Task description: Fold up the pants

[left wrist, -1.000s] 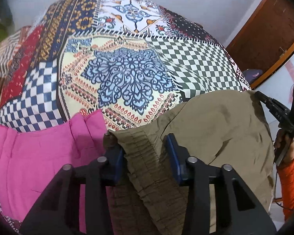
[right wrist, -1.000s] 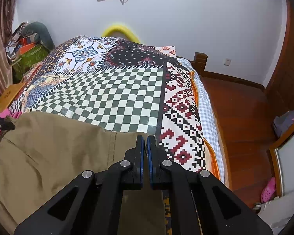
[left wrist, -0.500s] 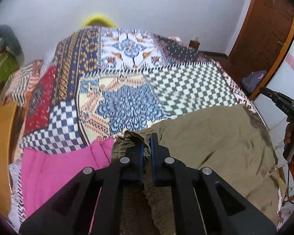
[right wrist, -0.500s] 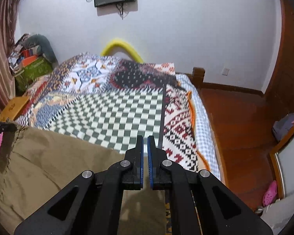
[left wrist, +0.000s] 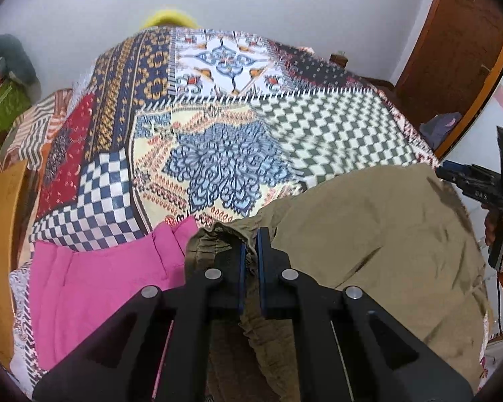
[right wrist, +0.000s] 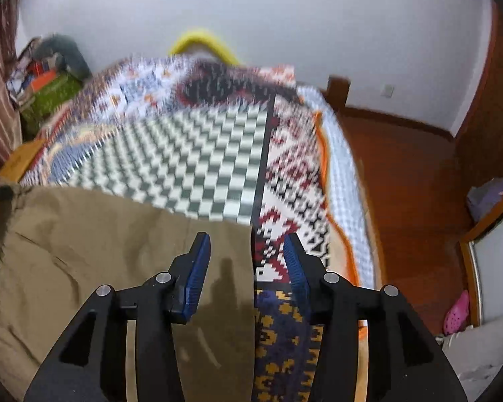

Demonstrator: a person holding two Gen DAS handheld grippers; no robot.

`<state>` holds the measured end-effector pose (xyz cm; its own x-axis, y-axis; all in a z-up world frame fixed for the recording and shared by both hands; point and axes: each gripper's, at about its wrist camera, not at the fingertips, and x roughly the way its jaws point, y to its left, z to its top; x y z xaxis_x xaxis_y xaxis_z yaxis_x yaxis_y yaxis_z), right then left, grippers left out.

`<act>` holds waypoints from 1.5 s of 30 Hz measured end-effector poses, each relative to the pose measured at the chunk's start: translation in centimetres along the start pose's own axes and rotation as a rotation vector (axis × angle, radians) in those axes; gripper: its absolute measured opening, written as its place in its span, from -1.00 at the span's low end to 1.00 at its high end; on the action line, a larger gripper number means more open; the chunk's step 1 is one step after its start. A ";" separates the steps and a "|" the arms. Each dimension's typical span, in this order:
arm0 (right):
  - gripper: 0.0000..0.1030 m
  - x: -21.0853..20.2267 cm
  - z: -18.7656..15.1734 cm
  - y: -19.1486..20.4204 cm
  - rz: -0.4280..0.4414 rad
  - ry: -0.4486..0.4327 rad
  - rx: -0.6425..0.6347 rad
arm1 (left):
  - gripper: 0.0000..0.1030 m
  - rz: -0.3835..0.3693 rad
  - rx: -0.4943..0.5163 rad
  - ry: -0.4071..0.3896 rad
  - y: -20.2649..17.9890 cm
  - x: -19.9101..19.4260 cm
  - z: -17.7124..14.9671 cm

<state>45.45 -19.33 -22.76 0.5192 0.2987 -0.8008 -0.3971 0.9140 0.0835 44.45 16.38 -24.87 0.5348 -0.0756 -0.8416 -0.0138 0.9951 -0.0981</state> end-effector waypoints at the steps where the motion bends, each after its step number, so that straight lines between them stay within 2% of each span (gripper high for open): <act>1: -0.19 0.7 0.1 0.0 0.014 0.015 0.007 | -0.90 0.002 0.004 0.007 0.1 0.4 -0.2; 5: -0.19 3.6 0.5 0.2 0.040 0.059 0.014 | -0.89 -0.004 0.010 0.029 0.5 2.0 -0.8; 9: -0.20 4.2 0.8 0.3 0.046 0.061 0.026 | -0.88 -0.026 -0.017 0.038 0.9 2.9 -1.1; 10: -0.36 4.4 0.9 0.3 0.052 0.067 0.028 | -0.88 -0.032 -0.028 0.040 1.0 3.0 -1.1; 11: -0.65 4.5 0.8 0.3 0.050 0.076 0.026 | -0.88 -0.036 -0.035 0.040 1.1 3.1 -1.1; 20: -0.88 3.1 0.6 0.1 0.032 0.028 0.025 | -0.89 -0.018 -0.033 0.002 0.6 1.4 -0.4; 32: -0.90 -6.0 3.0 0.8 0.044 -0.149 0.029 | -0.90 -0.028 -0.011 -0.088 -0.5 -4.8 0.9; 37: -0.91 -9.7 2.2 1.7 0.055 -0.201 0.024 | -0.91 -0.038 -0.014 -0.111 -0.6 -7.8 0.1; 45: -0.91 -13.7 -0.3 2.7 0.072 -0.235 0.030 | -0.92 -0.035 0.023 -0.148 -2.3 -12.4 -1.9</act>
<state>37.00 -21.01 -11.70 0.6533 0.4163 -0.6324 -0.4191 0.8945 0.1558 36.24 14.89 -15.22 0.6537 -0.1018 -0.7499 0.0256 0.9933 -0.1125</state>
